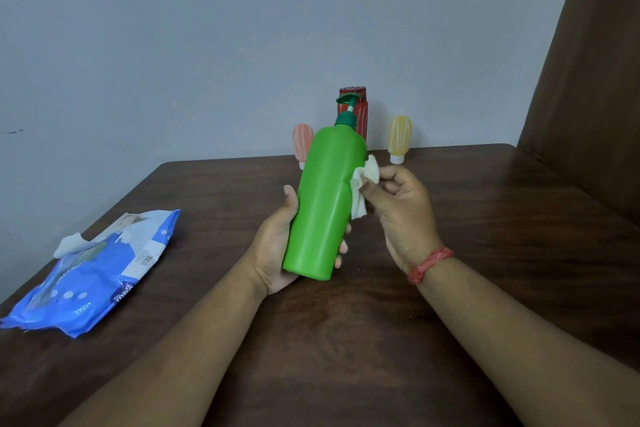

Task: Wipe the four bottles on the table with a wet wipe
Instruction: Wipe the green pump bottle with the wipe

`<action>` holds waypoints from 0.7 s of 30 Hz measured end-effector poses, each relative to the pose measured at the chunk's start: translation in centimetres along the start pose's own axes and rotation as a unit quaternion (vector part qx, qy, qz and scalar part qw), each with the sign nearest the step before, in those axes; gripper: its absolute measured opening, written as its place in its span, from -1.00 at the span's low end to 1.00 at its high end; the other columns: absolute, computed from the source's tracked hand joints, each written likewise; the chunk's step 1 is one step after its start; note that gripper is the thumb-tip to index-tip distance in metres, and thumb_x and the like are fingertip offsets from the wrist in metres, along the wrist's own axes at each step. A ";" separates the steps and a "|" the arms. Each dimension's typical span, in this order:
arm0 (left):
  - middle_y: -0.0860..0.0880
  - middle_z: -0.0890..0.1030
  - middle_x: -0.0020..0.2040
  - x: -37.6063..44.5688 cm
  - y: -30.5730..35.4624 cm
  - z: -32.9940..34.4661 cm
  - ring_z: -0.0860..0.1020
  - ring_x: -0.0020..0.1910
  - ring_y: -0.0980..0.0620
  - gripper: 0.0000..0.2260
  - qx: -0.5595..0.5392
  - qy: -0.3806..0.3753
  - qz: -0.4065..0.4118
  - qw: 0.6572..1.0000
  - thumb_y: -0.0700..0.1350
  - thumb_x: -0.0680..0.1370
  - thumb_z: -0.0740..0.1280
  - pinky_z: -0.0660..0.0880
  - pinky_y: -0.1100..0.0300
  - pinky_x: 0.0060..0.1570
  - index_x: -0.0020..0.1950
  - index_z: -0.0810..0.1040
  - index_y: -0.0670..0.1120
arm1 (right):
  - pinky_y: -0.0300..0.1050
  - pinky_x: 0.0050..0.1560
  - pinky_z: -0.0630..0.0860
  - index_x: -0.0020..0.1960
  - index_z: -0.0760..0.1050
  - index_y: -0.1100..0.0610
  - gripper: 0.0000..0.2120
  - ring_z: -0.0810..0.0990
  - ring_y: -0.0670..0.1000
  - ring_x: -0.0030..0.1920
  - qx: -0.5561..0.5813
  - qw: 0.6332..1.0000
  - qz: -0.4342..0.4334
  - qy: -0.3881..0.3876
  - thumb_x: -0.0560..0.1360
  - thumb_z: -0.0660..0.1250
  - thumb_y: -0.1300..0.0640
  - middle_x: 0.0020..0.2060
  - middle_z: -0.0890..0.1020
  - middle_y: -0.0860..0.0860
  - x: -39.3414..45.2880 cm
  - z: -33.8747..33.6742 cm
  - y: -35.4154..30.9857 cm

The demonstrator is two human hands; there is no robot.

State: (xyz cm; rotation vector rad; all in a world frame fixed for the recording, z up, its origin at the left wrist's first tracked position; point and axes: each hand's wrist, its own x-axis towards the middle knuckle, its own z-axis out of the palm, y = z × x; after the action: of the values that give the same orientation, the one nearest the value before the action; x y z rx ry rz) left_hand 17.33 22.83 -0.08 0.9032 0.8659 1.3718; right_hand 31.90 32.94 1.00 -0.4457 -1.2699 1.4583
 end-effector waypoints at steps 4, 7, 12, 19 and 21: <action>-0.30 0.62 0.05 0.1 -0.4 0.5 0.62 -0.15 -0.20 -0.26 0.036 -0.014 -0.024 0.999 0.36 0.56 -0.03 0.60 -0.04 -0.19 0.30 0.58 -0.20 | -0.12 -0.13 0.60 -0.08 0.55 0.14 -0.85 0.68 -0.05 -0.16 0.041 0.996 -0.044 0.060 0.51 0.39 0.37 -0.21 0.73 -0.01 1.1 -1.1 -1.1; -0.30 0.62 0.05 0.1 -0.4 0.2 0.62 -0.15 -0.20 -0.26 0.021 -0.015 -0.020 0.999 0.36 0.57 -0.03 0.59 -0.04 -0.19 0.30 0.58 -0.19 | -0.07 -0.09 0.61 -0.09 0.54 0.15 -0.85 0.67 -0.02 -0.15 0.024 0.999 -0.026 0.029 0.51 0.39 0.37 -0.21 0.72 0.00 0.6 -1.0 -0.4; -0.31 0.61 0.05 -0.1 -0.1 -0.4 0.61 -0.14 -0.21 -0.25 0.020 -0.017 -0.013 1.000 0.37 0.59 -0.03 0.59 -0.05 -0.19 0.31 0.58 -0.20 | 0.01 -0.05 0.61 -0.12 0.58 0.11 -0.87 0.67 0.04 -0.12 -0.001 0.999 -0.031 0.019 0.49 0.44 0.32 -0.17 0.72 0.06 0.7 -0.4 -0.3; -0.32 0.62 0.04 -0.1 -0.4 0.1 0.63 -0.16 -0.21 -0.28 0.060 -0.027 -0.034 0.997 0.33 0.58 -0.04 0.60 -0.05 -0.22 0.29 0.57 -0.21 | -0.13 -0.05 0.63 -0.02 0.56 0.16 -0.84 0.68 -0.04 -0.10 0.077 0.995 -0.017 0.057 0.53 0.34 0.40 -0.16 0.73 -0.01 1.1 -1.4 -1.1; -0.31 0.62 0.03 -0.2 -0.2 0.0 0.62 -0.17 -0.21 -0.26 0.033 -0.017 -0.026 0.999 0.35 0.58 -0.04 0.59 -0.04 -0.23 0.27 0.60 -0.21 | -0.10 -0.04 0.62 0.01 0.55 0.17 -0.87 0.68 -0.04 -0.11 0.053 0.998 0.001 0.037 0.54 0.34 0.37 -0.16 0.73 0.01 0.6 -0.8 -0.4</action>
State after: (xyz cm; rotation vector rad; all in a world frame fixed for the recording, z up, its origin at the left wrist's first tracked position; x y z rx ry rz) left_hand 17.43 22.64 -0.26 0.9466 0.9074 1.2857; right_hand 32.54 33.71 1.29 -0.4252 -1.1275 1.4893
